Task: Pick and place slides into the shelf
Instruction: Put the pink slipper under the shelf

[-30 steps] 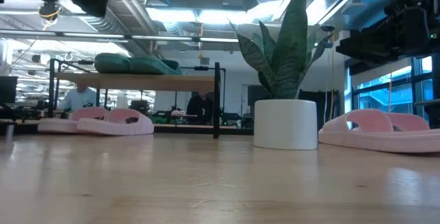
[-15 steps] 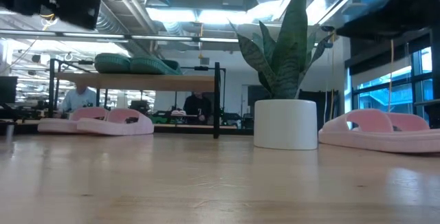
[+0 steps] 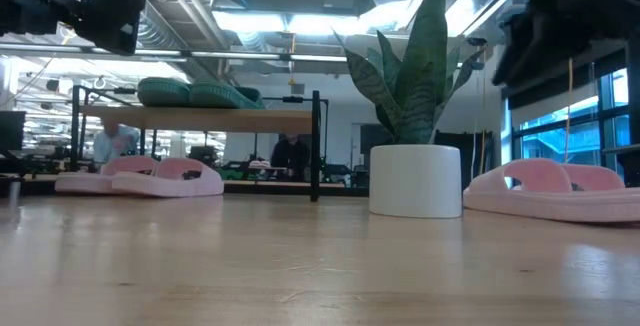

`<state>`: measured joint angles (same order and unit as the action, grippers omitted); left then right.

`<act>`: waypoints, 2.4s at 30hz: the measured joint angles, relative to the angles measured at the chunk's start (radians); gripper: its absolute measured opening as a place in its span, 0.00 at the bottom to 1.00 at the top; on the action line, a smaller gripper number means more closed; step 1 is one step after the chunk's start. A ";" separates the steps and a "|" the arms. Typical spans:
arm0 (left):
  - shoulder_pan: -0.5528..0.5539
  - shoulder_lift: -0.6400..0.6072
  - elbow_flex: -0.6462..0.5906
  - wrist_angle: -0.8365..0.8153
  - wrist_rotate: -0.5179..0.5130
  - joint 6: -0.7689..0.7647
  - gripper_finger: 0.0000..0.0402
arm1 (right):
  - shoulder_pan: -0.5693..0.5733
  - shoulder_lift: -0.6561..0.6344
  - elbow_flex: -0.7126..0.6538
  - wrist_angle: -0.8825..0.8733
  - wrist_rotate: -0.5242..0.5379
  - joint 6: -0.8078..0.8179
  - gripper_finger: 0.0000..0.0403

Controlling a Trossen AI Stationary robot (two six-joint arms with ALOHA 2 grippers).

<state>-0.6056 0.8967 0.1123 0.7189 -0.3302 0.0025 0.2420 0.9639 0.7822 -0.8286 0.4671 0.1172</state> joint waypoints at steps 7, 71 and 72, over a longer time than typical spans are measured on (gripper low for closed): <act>0.000 0.000 0.000 -0.002 0.000 0.002 0.60 | 0.098 0.130 0.017 -0.079 0.021 0.143 0.55; 0.001 0.000 0.000 -0.030 -0.002 0.002 0.60 | 0.028 0.455 0.102 -0.295 -0.062 0.264 0.03; 0.001 0.000 0.000 -0.030 -0.002 0.000 0.60 | 0.036 0.446 0.129 -0.318 -0.091 0.272 0.03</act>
<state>-0.6044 0.8967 0.1127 0.6889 -0.3325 0.0022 0.2780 1.4104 0.9115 -1.1462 0.3757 0.3896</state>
